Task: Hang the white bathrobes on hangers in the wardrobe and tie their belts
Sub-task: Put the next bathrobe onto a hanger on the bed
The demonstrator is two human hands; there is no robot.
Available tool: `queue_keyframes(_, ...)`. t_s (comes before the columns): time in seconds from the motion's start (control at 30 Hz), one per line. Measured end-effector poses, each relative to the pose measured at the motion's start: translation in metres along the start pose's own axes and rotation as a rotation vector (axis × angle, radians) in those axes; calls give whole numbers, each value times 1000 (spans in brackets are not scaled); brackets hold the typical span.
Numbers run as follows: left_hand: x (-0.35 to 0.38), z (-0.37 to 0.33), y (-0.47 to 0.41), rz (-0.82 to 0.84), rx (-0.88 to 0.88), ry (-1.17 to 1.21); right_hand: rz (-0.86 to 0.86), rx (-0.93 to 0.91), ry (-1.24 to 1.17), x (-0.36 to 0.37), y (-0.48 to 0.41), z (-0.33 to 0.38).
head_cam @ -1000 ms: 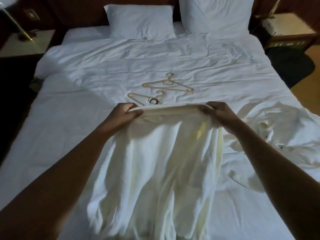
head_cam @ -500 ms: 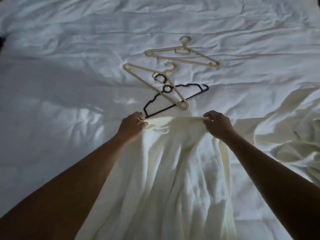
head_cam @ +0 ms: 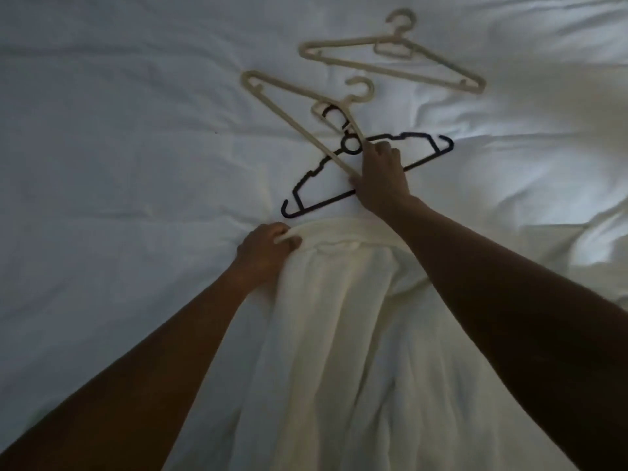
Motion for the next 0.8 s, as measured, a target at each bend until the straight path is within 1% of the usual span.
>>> queue_keyframes(0.03,0,-1,1,-5,7,10,26,15,18,-2,-2,1)
queue_keyframes(0.13,-4,-1,2,-49,39,107,183,114,27,-13,-2,-3)
queue_keyframes(0.2,-9,-1,4,-53,65,187,228,170,-74,-25,5,-15)
queue_keyframes(0.3,-18,5,7,-37,34,300,201,132,-310,-47,45,-46)
queue_keyframes(0.37,-24,13,6,-30,-9,366,233,77,-362,-57,95,-70)
queue_keyframes(0.43,-30,21,10,0,-26,468,240,-6,-316,-56,152,-98)
queue_keyframes(0.5,-37,24,12,11,7,568,281,-8,-276,-49,206,-125)
queue_keyframes(0.53,-40,23,14,14,-6,586,306,9,-254,-45,229,-138)
queue_keyframes(0.6,-50,18,15,11,-104,585,319,10,-164,-38,262,-157)
queue_keyframes(0.67,-59,11,9,17,-137,500,334,17,-66,-31,281,-167)
queue_keyframes(0.7,-64,3,6,18,-115,395,345,21,-48,-30,285,-166)
queue_keyframes(0.8,-61,-27,-1,-2,60,-27,368,7,-111,-29,287,-145)
Point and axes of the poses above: each hand's wrist, its own y-axis away from the middle knuckle, its own x-axis out of the palm, z = x × y, the point moved 4 cm from there along -y, towards the middle knuckle, and after that the axes turned 13 degrees about x, right-handed, at the moved point
